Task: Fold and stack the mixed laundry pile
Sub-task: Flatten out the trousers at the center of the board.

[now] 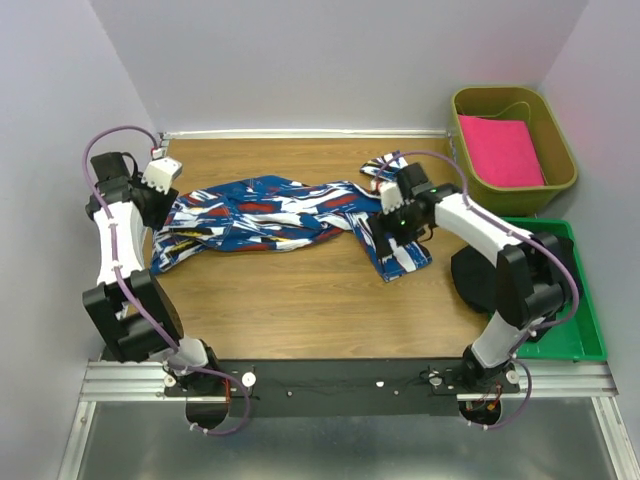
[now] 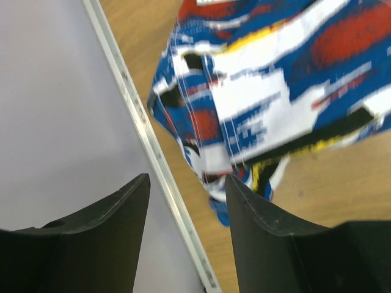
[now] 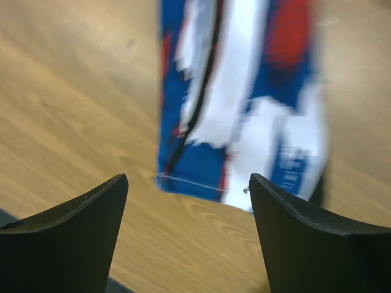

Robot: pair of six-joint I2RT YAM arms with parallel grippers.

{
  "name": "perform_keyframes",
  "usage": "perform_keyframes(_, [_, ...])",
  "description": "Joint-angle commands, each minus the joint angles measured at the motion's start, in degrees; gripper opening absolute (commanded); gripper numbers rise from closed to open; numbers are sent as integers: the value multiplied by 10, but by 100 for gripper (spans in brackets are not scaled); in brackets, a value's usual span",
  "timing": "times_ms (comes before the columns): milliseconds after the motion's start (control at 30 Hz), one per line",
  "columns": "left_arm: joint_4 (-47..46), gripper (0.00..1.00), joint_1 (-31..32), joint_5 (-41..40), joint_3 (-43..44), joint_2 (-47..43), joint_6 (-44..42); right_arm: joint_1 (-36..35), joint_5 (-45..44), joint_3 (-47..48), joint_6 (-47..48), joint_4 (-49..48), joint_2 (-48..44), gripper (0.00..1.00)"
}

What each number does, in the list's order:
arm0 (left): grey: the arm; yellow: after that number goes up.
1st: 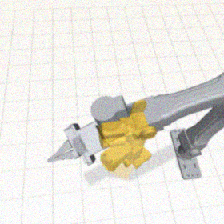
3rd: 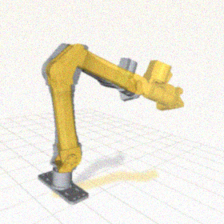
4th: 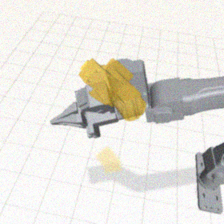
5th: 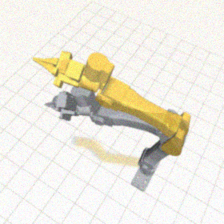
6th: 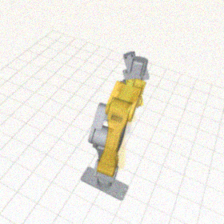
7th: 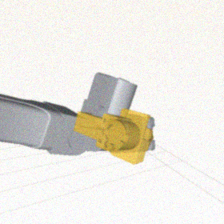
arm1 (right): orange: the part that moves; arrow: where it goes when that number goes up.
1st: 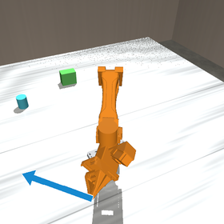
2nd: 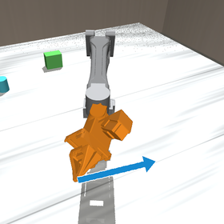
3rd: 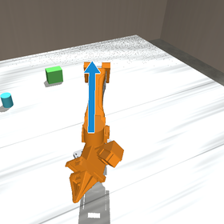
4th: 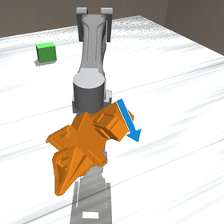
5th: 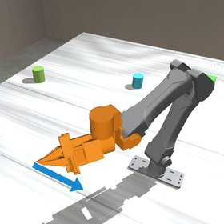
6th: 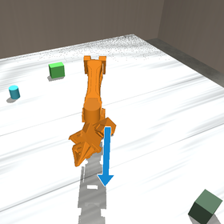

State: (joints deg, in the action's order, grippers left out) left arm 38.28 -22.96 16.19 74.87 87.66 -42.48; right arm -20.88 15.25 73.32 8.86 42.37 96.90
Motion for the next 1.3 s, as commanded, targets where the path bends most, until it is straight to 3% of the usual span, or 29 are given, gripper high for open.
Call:
perform_keyframes(0, [54, 61, -49, 32, -46, -59, -43, -42, -33, -47, 0, -43, 28, 88])
perform_keyframes(200, [59, 61, -79, 45, -127, -83, -67, -69, -87, -67, 2, -92, 78, 89])
perform_keyframes(300, [29, 61, -78, 38, -183, -100, -85, -82, -119, -66, 2, -101, 102, 84])
perform_keyframes(400, [-15, 61, -78, 20, -225, -100, -93, -86, -137, -59, 0, -99, 116, 67])
perform_keyframes(433, [-28, 61, -77, 15, -233, -96, -95, -86, -139, -56, -3, -98, 118, 56])
perform_keyframes(500, [-71, 61, -72, -1, -257, -88, -103, -86, -140, -46, -5, -92, 116, 44])
perform_keyframes(600, [-126, 61, -58, -28, -282, -73, -99, -86, -141, -34, -4, -78, 90, 19])
perform_keyframes(633, [-134, 61, -53, -31, -285, -68, -98, -86, -143, -30, -1, -70, 80, 3])
perform_keyframes(667, [-143, 61, -51, -35, -285, -62, -98, -85, -146, -27, 0, -66, 58, 1])
perform_keyframes(767, [-170, 40, -45, -52, -279, -42, -89, -82, -150, -17, 12, -62, -4, 1])
perform_keyframes(800, [-182, 20, -46, -61, -279, -37, -82, -80, -150, -15, 14, -64, -19, 1])
perform_keyframes(867, [-203, 0, -47, -83, -268, -40, -67, -66, -150, -9, 24, -76, -52, 1])
perform_keyframes(1267, [-132, 0, -58, -75, -106, -124, -74, 104, -180, 148, 54, -87, -169, 1])
